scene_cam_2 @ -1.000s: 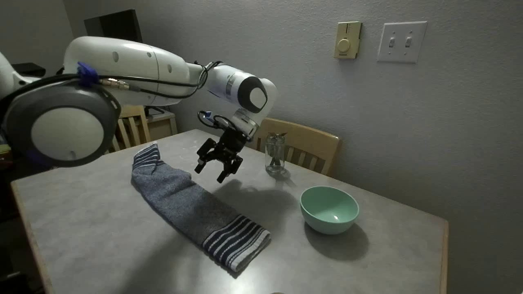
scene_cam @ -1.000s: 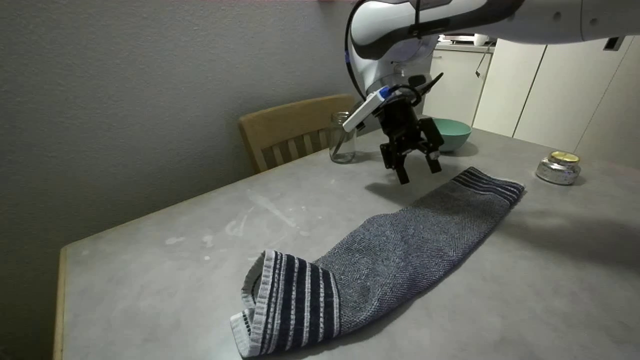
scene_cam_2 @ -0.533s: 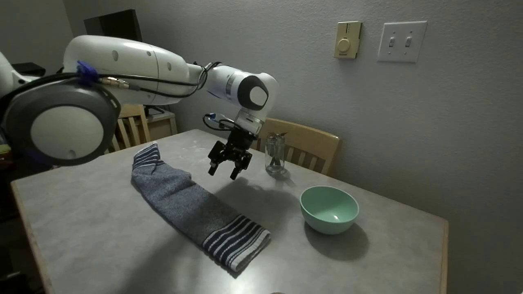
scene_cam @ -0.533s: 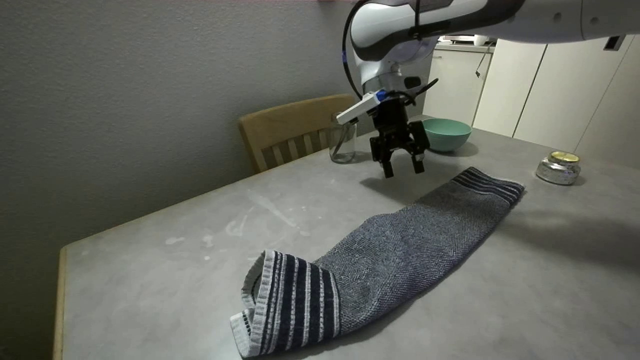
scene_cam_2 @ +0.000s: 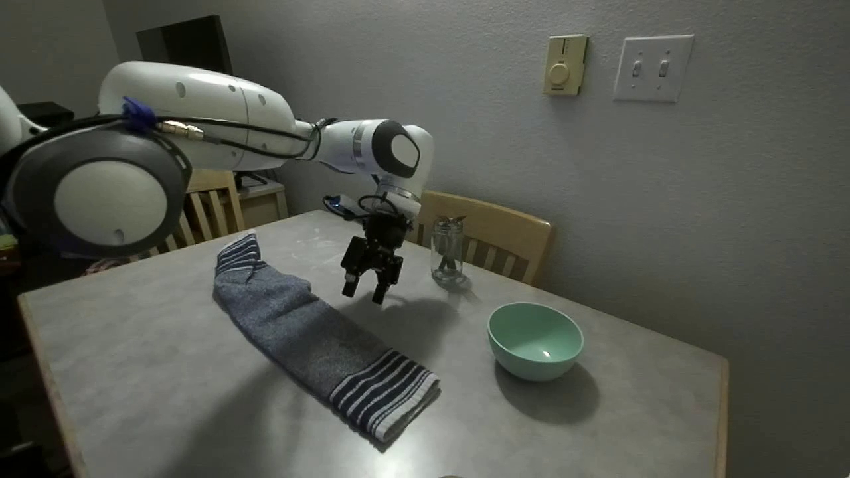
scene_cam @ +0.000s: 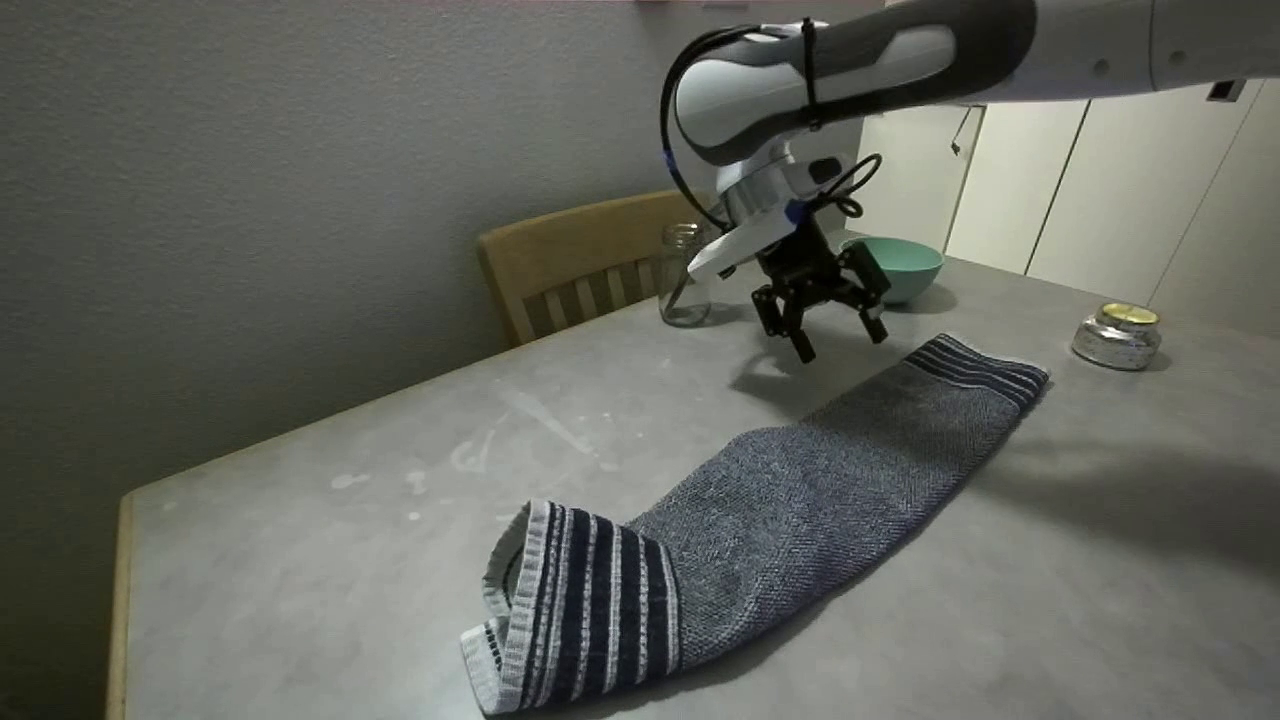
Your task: Unfold the towel once from right to left
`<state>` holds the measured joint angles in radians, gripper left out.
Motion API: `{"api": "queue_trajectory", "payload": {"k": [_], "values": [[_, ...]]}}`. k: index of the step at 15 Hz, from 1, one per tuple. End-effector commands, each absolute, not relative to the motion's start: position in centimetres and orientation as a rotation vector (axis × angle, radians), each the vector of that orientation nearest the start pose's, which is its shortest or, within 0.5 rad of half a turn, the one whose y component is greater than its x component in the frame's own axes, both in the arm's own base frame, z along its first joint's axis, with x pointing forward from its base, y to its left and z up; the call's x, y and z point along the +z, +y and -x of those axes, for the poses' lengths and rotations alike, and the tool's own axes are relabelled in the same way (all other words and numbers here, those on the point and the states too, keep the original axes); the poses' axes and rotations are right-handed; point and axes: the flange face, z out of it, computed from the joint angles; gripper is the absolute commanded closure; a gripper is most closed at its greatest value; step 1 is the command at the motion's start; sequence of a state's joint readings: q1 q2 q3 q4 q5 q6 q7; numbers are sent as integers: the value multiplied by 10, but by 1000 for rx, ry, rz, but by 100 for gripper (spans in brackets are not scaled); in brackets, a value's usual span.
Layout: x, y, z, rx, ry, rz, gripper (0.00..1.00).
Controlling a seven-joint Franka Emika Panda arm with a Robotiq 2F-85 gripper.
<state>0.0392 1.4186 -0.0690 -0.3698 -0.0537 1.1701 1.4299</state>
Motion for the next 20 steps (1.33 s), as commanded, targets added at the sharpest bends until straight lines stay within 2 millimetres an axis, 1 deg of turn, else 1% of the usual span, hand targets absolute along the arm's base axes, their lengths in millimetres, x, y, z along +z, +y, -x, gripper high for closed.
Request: {"api": "queue_trajectory", "payload": {"k": [1,3,4,5,7,8,11,12,13,14,15,17,20], "values": [[172,0,-733,549,2175,2973,0],[178,-4,-739,421,2105,3114,0],[183,-4,-743,331,2083,3174,0],[193,-4,-748,225,2075,3219,0],[211,-5,-754,65,2120,3240,0],[219,-6,-755,13,2156,3236,0],[244,-11,-754,-56,2291,3170,0],[252,-14,-754,-65,2345,3118,0],[259,-18,-749,-28,2489,2982,0],[262,-20,-746,9,2568,2905,0],[250,-13,-751,-61,2453,3032,0],[258,-17,-748,-49,2539,2958,0],[258,-18,-747,-45,2557,2945,0]]}}
